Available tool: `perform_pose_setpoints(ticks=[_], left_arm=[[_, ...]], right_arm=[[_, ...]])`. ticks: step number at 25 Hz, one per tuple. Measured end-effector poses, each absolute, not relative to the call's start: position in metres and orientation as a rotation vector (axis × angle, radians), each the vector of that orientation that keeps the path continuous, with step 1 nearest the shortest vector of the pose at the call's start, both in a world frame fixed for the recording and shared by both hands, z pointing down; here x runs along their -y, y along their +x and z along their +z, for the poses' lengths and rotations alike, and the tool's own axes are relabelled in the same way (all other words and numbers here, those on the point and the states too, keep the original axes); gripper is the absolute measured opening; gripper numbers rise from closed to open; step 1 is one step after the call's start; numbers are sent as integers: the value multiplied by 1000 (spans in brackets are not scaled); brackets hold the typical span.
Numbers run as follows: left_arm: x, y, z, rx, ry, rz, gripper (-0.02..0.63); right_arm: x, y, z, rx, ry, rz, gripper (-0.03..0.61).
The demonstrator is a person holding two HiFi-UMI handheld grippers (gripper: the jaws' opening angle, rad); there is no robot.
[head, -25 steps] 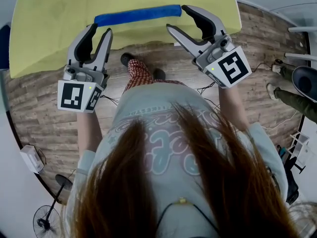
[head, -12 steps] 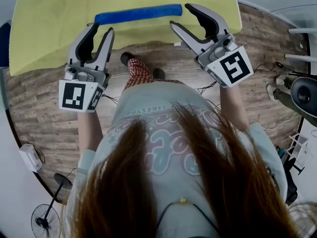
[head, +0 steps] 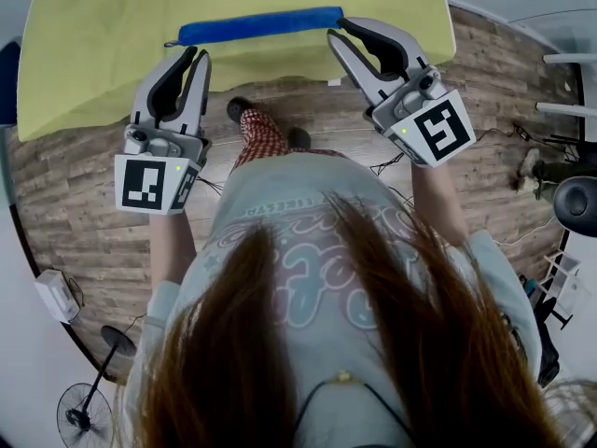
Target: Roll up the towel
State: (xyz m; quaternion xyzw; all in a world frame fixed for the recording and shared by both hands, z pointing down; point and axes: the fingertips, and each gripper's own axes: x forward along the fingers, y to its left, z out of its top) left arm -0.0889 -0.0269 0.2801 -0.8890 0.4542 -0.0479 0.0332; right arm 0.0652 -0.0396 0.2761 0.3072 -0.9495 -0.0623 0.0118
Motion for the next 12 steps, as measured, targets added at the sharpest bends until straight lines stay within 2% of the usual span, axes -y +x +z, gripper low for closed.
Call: perform_pose_setpoints(ticks=[5,12], left_arm=[[27,-93,277,-1426,-2721,-122,37],[24,-90,276,-1405,-2728,-106,23]], right_arm=[[42,68,272,2984,1000,-181,7],[42,67,270,2992,995,-200,6]])
